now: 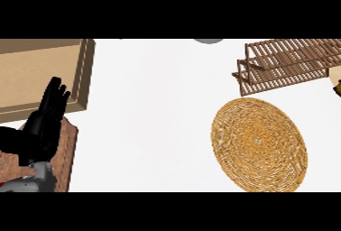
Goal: Pick the cupcake from the placemat and place it in the tiered shelf
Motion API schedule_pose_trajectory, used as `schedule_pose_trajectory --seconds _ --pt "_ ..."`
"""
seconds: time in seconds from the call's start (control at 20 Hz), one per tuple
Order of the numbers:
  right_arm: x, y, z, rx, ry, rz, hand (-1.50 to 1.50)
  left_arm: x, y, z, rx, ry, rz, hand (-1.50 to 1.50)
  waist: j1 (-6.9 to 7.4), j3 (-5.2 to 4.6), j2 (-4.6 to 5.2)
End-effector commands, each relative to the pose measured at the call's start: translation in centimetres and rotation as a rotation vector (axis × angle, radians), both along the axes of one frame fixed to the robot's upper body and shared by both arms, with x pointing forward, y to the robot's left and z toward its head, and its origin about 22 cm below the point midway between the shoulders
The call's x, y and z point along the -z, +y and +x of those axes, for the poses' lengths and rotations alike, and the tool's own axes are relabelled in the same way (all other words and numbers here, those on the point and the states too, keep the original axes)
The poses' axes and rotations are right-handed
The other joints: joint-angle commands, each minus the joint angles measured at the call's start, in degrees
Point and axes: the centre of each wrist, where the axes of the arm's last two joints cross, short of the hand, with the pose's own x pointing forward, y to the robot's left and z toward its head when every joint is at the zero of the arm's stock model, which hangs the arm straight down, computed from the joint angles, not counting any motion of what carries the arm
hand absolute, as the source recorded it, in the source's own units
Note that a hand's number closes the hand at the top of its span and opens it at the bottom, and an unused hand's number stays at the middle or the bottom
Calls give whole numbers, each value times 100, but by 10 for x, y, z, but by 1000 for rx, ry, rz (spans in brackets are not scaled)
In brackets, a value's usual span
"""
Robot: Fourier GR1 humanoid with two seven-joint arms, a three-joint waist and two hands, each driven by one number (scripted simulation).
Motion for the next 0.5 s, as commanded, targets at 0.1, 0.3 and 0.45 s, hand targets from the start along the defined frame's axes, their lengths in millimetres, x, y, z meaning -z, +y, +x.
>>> schedule_pose_trajectory --seconds 0.1,0.3,0.45 --pt "25 -6 46 24 -30 31 150 10 -9 3 17 -9 3 0 35 2 14" --pt "39 -16 67 43 -54 20 150 -2 -5 3 23 -19 -1 0 69 3 22" --pt "65 -1 80 40 -64 46 150 9 -11 1 15 -12 -11 0 42 2 14"
